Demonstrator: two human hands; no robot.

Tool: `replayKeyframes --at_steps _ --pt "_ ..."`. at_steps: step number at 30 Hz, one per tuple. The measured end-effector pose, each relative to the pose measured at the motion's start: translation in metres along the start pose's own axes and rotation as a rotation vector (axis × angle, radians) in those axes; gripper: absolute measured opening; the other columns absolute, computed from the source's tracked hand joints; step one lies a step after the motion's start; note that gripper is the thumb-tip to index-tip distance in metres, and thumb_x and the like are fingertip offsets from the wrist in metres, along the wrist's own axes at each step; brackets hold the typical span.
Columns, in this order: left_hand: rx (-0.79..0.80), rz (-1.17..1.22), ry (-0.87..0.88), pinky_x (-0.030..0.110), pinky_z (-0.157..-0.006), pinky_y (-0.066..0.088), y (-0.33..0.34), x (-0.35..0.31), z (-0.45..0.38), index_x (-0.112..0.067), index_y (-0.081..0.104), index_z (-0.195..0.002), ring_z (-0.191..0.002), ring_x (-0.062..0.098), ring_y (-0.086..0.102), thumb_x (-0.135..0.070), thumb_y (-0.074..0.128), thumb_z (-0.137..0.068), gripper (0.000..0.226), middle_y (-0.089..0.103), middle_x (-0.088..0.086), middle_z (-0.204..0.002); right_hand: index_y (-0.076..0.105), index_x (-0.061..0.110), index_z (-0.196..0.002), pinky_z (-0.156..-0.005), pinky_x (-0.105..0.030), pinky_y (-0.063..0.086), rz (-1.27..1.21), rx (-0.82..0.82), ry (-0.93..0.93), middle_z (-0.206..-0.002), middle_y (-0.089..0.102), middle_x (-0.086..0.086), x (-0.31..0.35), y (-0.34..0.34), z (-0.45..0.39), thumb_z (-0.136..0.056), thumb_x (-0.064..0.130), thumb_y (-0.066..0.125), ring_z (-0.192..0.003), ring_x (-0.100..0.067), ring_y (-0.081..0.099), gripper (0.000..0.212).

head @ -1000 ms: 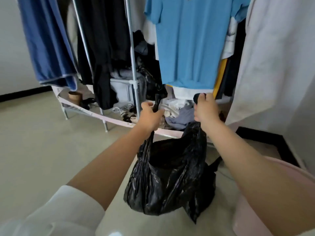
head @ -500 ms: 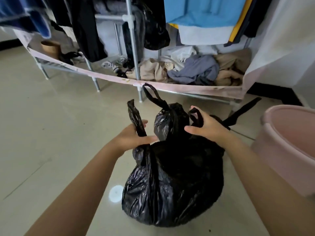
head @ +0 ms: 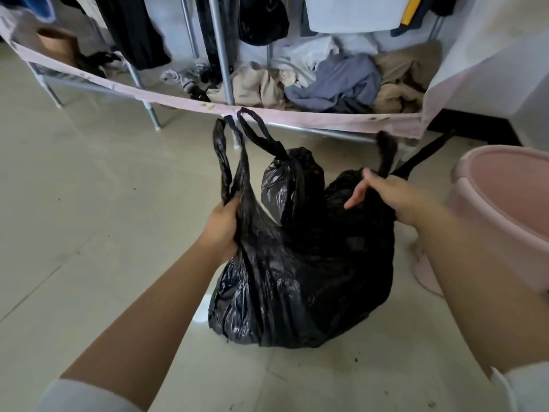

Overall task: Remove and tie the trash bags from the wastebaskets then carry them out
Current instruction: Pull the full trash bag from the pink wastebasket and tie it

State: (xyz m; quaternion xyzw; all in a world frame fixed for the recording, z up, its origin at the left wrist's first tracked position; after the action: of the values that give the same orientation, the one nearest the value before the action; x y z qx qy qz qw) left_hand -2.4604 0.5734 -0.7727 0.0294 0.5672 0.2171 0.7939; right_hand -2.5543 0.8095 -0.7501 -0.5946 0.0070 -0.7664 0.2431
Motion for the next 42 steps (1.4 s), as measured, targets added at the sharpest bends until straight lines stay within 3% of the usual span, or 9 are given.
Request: replayKeyframes --at_steps 5,11,14,18,22,26,29,34,42 --pt "0.193 -0.109 0.030 0.022 -0.055 0.054 -0.003 -0.003 -0.004 -0.013 0.050 -0.086 -0.056 0.014 0.062 -0.012 0.044 -0.096 0.011 0.056 0.004 -0.066 0.043 0.006 -0.062 -0.039 -0.018 0.039 -0.632 -0.381 0.163 -0.019 0.030 0.002 -0.014 -0.012 -0.013 -0.099 0.045 0.013 -0.016 -0.013 0.031 0.062" --pt "-0.096 -0.035 0.121 0.024 -0.053 0.039 -0.007 -0.005 -0.012 -0.012 0.041 -0.062 -0.055 0.017 0.045 -0.019 0.038 -0.100 0.038 0.042 0.004 -0.058 0.037 0.012 -0.063 -0.029 -0.010 0.022 -0.828 -0.360 0.175 -0.047 0.032 -0.002 -0.008 0.003 -0.011 -0.096 0.028 0.036 -0.033 -0.010 0.030 0.036" --pt "-0.097 0.356 0.090 0.027 -0.060 0.044 -0.019 -0.007 -0.014 -0.012 0.034 -0.061 -0.040 0.012 0.054 -0.029 0.028 -0.102 0.044 0.048 -0.001 -0.039 0.042 0.011 -0.067 -0.044 -0.015 0.044 -0.555 -0.207 0.065 -0.068 0.041 -0.006 -0.003 0.012 -0.006 -0.090 -0.006 0.037 -0.061 -0.015 0.046 0.029" --pt "-0.245 0.484 0.044 0.025 -0.054 0.034 -0.037 -0.003 -0.017 -0.014 0.032 -0.060 -0.022 0.009 0.029 -0.034 0.028 -0.102 0.047 0.027 -0.006 -0.027 0.060 0.016 -0.095 -0.074 -0.020 0.053 -0.240 0.066 0.036 -0.097 0.063 0.001 -0.005 0.031 0.010 -0.095 0.012 0.044 -0.096 -0.017 0.059 0.016" --pt "-0.265 0.488 0.046 0.024 -0.050 0.030 -0.034 -0.005 -0.017 -0.014 0.031 -0.059 -0.021 0.008 0.023 -0.035 0.029 -0.101 0.048 0.022 -0.008 -0.026 0.045 0.013 -0.134 -0.113 -0.033 0.031 -0.006 0.186 -0.004 -0.135 0.044 0.001 -0.006 0.043 0.009 -0.092 0.016 0.050 -0.129 -0.016 0.040 0.043" --pt "-0.278 0.449 0.025 0.021 -0.042 0.034 -0.038 -0.004 -0.021 -0.015 0.030 -0.063 -0.022 0.008 0.024 -0.024 0.035 -0.101 0.039 0.022 -0.008 -0.027 0.064 0.005 -0.104 -0.101 -0.028 0.038 0.067 0.120 -0.028 -0.115 0.063 -0.009 -0.003 0.050 0.007 -0.096 0.016 0.044 -0.103 -0.016 0.055 0.024" --pt "-0.212 0.452 -0.018 0.014 -0.034 0.026 -0.041 0.001 -0.026 -0.015 0.027 -0.062 -0.023 0.009 0.025 -0.009 0.028 -0.094 0.033 0.024 -0.007 -0.028 0.055 0.010 -0.078 -0.087 -0.036 0.049 -0.508 -0.019 -0.039 -0.075 0.075 -0.008 -0.003 0.049 0.002 -0.100 0.022 0.030 -0.076 -0.019 0.066 0.036" --pt "-0.043 0.480 -0.084 0.019 -0.041 0.033 -0.031 0.007 -0.022 -0.012 0.035 -0.065 -0.026 0.010 0.035 -0.013 0.024 -0.100 0.037 0.035 -0.004 -0.032 0.045 0.013 -0.072 -0.044 -0.019 0.045 -0.997 -0.192 0.001 -0.029 0.040 0.003 -0.007 0.056 -0.008 -0.101 0.035 0.024 -0.025 -0.011 0.042 0.041" --pt "0.012 -0.114 -0.235 0.013 -0.032 0.027 -0.028 0.024 -0.017 -0.011 0.036 -0.067 -0.020 0.004 0.021 -0.008 0.031 -0.100 0.033 0.023 -0.010 -0.026 0.046 0.013 -0.071 -0.031 -0.014 0.017 -0.209 0.132 0.139 -0.050 0.030 0.001 0.004 0.087 -0.001 -0.097 0.045 0.023 -0.025 -0.005 0.021 0.048"
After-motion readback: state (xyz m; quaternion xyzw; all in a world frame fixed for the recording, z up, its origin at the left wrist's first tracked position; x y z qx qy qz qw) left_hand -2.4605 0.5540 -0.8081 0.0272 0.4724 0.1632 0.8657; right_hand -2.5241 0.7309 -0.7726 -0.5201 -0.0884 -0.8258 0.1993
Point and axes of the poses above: each hand's wrist, its own z-axis away from the middle knuckle, its own y-axis out of the palm, x = y × z, the point moved 4 cm from there along -z, towards the middle knuckle
